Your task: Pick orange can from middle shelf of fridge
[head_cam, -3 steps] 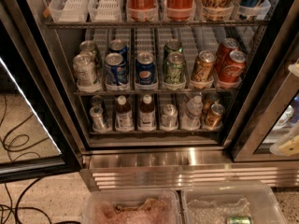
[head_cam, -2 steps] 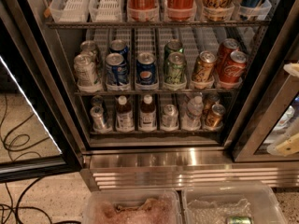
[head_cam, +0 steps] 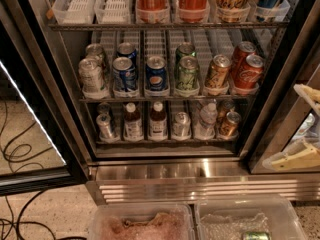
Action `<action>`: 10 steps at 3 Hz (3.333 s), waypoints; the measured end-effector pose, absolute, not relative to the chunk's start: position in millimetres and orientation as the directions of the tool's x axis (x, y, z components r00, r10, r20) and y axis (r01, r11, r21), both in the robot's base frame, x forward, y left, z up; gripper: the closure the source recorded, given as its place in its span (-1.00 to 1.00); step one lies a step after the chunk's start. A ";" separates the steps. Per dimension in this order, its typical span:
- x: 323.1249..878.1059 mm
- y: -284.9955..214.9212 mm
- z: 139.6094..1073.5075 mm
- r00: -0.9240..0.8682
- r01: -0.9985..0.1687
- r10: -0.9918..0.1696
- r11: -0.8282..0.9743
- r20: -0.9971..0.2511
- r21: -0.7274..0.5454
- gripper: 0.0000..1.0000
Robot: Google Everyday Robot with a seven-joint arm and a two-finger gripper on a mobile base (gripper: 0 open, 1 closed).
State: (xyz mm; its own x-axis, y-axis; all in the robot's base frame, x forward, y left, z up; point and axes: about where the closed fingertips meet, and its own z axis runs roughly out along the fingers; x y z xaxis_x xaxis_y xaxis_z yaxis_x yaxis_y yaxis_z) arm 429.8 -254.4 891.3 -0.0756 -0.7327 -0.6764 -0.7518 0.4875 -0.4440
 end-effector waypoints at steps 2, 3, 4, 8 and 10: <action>485.9 -249.7 877.3 0.077 -0.705 -0.545 0.562 -0.835 -0.432 -1.00; 483.6 -248.8 871.7 0.097 -0.706 -0.511 0.569 -0.854 -0.421 -1.00; 498.7 -236.2 843.7 0.144 -0.689 -0.406 0.614 -0.903 -0.386 -1.00; 546.2 -212.1 808.6 0.238 -0.618 -0.223 0.716 -0.945 -0.324 -1.00; 584.1 -199.7 812.0 0.262 -0.595 -0.232 0.725 -0.937 -0.347 -1.00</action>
Offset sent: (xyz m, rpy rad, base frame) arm 0.0308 0.0003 -0.0168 0.1463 -0.0928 0.0077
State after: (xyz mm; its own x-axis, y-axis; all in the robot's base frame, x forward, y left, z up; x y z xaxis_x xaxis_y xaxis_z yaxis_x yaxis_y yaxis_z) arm 584.1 -199.7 812.0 0.2624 -0.2324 -0.9366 -0.5953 0.7249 -0.3466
